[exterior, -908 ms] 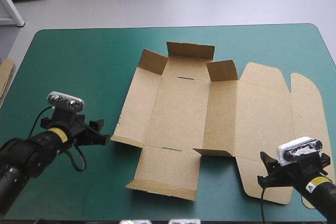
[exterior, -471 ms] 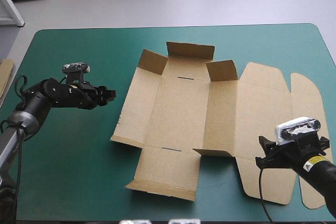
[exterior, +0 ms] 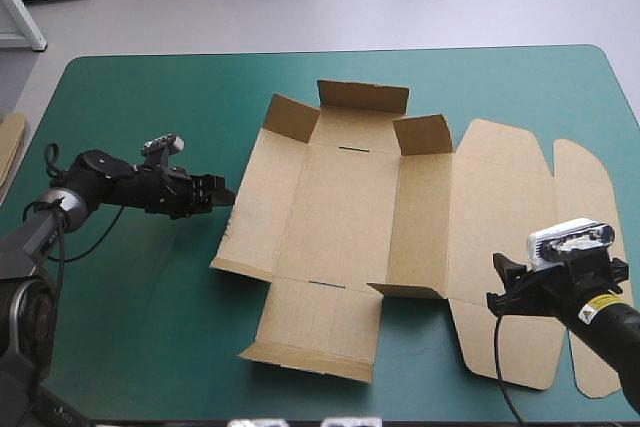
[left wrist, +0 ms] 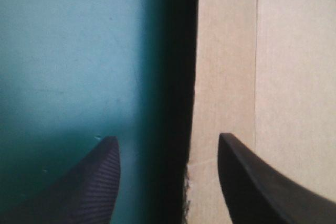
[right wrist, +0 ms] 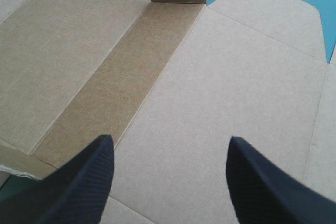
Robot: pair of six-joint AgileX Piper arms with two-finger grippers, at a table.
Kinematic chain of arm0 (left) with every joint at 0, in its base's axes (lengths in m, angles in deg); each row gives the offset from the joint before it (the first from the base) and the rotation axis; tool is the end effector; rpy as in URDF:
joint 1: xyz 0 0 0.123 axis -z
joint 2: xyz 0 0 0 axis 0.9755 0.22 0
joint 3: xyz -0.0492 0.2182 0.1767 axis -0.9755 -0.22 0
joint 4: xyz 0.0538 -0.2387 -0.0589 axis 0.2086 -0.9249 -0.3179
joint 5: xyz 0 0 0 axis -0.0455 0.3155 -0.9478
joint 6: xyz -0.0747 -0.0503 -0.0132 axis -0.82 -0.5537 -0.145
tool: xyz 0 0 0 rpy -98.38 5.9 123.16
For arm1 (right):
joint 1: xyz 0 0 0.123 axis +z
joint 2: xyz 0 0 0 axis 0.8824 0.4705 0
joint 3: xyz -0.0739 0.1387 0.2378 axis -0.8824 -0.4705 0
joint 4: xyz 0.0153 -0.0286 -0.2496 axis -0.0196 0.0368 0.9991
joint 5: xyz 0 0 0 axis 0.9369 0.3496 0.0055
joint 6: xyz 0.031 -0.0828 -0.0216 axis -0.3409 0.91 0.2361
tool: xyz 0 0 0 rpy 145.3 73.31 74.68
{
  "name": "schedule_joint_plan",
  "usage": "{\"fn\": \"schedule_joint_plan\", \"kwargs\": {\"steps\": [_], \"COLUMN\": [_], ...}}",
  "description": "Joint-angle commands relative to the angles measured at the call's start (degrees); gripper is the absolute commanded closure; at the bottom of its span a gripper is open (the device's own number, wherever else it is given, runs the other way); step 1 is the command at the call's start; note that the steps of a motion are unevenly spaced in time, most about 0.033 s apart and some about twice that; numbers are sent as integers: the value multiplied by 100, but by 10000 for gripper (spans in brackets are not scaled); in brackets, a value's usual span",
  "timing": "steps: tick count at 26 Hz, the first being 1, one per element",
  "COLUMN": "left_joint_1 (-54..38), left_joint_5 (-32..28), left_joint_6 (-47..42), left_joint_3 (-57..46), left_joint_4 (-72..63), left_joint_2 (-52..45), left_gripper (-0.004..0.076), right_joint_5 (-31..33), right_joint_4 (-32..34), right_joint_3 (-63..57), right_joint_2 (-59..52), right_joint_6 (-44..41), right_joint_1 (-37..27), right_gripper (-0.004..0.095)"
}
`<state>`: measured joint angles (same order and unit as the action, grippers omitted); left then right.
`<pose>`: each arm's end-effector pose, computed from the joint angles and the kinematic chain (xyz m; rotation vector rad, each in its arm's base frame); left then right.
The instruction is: Fold the box
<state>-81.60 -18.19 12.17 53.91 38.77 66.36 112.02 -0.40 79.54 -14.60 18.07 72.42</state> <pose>0.3296 -0.0279 0.2197 -0.0026 2.6353 -0.8287 0.1087 0.0282 0.3167 -0.2884 2.0991 0.1752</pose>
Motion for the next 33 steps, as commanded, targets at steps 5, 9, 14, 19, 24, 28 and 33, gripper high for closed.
{"fn": "schedule_joint_plan", "kwargs": {"steps": [5, 9, 14, 19, 24, 28, 33], "left_joint_1": [8, 8, 178, 338, 454, 471, 471], "left_joint_5": [673, 993, 1289, 1104, 935, 890, 1254], "left_joint_6": [644, 833, 938, 1085, 1258, 1455, 1682], "left_joint_3": [179, 179, 179, 179, 179, 179, 204], "left_joint_4": [-996, -1508, -1603, -2190, -2765, -2572, -2611], "left_joint_2": [312, 564, 876, 983, 994, 994, 994], "left_gripper": [320, 321, 321, 321, 410, 729, 732], "right_joint_5": [-196, -143, -154, -81, -57, -48, -35], "right_joint_4": [-16, -16, 9, 9, -10, -23, -23], "right_joint_3": [282, 447, 569, 569, 569, 569, 569], "right_joint_2": [36, 36, 36, 36, 36, 36, 36], "right_joint_6": [-38, -38, -38, -38, -38, -137, -217], "right_joint_1": [13, 13, 13, 13, 13, 13, 13], "right_gripper": [326, 326, 327, 327, 327, 330, 331]}}
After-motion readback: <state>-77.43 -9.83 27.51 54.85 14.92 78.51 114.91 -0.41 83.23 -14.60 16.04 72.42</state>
